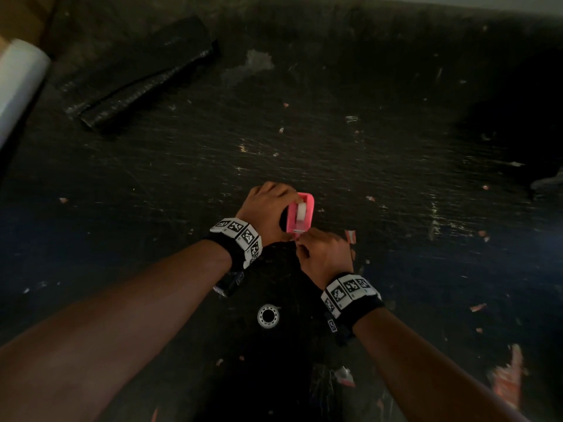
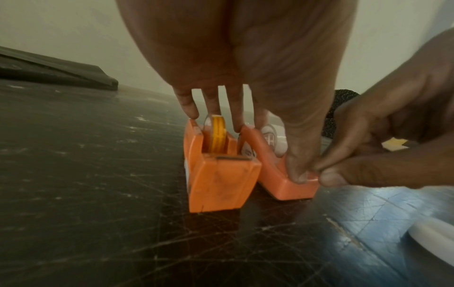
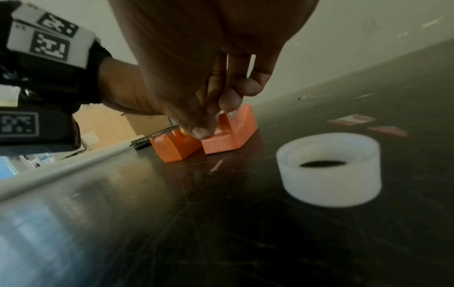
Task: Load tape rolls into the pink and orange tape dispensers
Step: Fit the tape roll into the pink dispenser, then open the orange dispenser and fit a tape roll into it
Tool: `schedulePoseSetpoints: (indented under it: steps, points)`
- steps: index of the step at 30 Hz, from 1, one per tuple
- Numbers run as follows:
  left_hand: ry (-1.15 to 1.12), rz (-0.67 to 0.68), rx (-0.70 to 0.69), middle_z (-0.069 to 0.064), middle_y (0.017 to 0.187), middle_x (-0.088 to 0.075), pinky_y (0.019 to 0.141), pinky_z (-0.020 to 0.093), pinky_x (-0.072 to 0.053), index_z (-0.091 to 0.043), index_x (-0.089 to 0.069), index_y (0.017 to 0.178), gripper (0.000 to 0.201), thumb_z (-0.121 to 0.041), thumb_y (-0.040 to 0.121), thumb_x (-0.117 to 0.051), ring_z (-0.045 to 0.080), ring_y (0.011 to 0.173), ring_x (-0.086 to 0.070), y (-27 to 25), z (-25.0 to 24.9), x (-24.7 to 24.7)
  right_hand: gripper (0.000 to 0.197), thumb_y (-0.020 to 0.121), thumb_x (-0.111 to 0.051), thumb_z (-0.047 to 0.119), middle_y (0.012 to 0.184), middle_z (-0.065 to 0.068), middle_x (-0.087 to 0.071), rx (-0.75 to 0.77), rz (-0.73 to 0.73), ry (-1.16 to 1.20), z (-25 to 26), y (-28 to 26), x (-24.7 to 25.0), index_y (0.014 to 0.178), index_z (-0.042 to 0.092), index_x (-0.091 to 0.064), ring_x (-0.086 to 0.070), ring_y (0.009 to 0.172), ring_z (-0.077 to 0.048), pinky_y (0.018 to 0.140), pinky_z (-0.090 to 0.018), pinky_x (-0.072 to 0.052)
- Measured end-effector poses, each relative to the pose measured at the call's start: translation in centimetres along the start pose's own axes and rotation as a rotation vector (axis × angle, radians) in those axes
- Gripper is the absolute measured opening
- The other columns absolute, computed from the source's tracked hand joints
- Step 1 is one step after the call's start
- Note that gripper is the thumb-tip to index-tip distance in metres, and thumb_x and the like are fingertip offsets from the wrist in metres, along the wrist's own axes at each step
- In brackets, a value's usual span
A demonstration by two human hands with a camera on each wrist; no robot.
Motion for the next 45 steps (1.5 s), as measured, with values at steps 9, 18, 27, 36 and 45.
schedulePoseSetpoints:
  steps: [9,18,27,36,45]
  points:
    - [-0.001,0.033,-0.007,0.000,0.151,-0.047,0.114,0.047,-0.034,-0.024,-0.049,0.143,0.092,-0.066,0.067,-0.079,0.024,0.139,-0.041,0.0,-0.1,0.1,0.010,0.083,-0.071,0.035,0.082,0.008,-0.068,-0.260,-0.035,0.082,-1.9,-0.7,-0.5,0.082,0.026,-0.065,-0.063,0.067,-0.013,0.058,-0.023,-0.039]
    - [-0.003,0.013,-0.023,-0.001,0.151,-0.044,0.114,0.047,-0.032,-0.030,-0.037,0.151,0.109,-0.063,0.059,-0.084,0.024,0.140,-0.040,-0.5,0.2,0.5,0.021,0.081,-0.081,0.031,0.098,0.005,-0.069,-0.237,0.062,0.214,-3.2,1.8,-1.0,0.096,0.026,-0.068,-0.067,0.081,-0.013,0.074,-0.037,-0.060]
    - [-0.050,0.197,0.115,0.001,0.163,-0.031,0.121,0.052,-0.030,-0.030,-0.021,0.158,0.130,-0.055,0.053,-0.093,0.025,0.150,-0.031,-2.7,5.8,1.0,0.018,0.083,-0.080,0.029,0.102,0.005,-0.070,-0.207,0.097,0.212,-2.9,2.1,-0.2,0.097,0.024,-0.071,-0.066,0.089,-0.009,0.081,-0.029,-0.057]
    - [-0.288,0.047,0.155,-0.001,0.153,-0.044,0.119,0.046,-0.036,-0.031,-0.028,0.150,0.113,-0.030,0.057,-0.094,0.022,0.143,-0.042,-3.8,4.4,1.0,0.031,0.078,-0.081,0.038,0.090,0.012,-0.065,-0.319,0.021,0.308,-3.3,2.0,1.6,0.097,0.030,-0.059,-0.064,0.077,-0.003,0.070,-0.029,-0.059]
    - [-0.467,-0.091,0.002,-0.002,0.151,-0.047,0.119,0.039,-0.038,-0.027,-0.036,0.149,0.107,-0.030,0.060,-0.094,0.014,0.142,-0.044,-7.6,0.3,3.8,0.080,0.076,-0.084,0.000,0.103,-0.009,-0.074,-0.209,0.279,0.938,-0.2,2.2,3.3,0.143,0.023,-0.047,-0.073,0.097,-0.013,0.088,-0.025,-0.059]
Point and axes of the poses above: each hand's wrist, its own y-axis towards the middle knuckle, its own x-axis out of the back of the hand, z = x × y, the point moved 5 cm from there along y, towards the middle knuckle
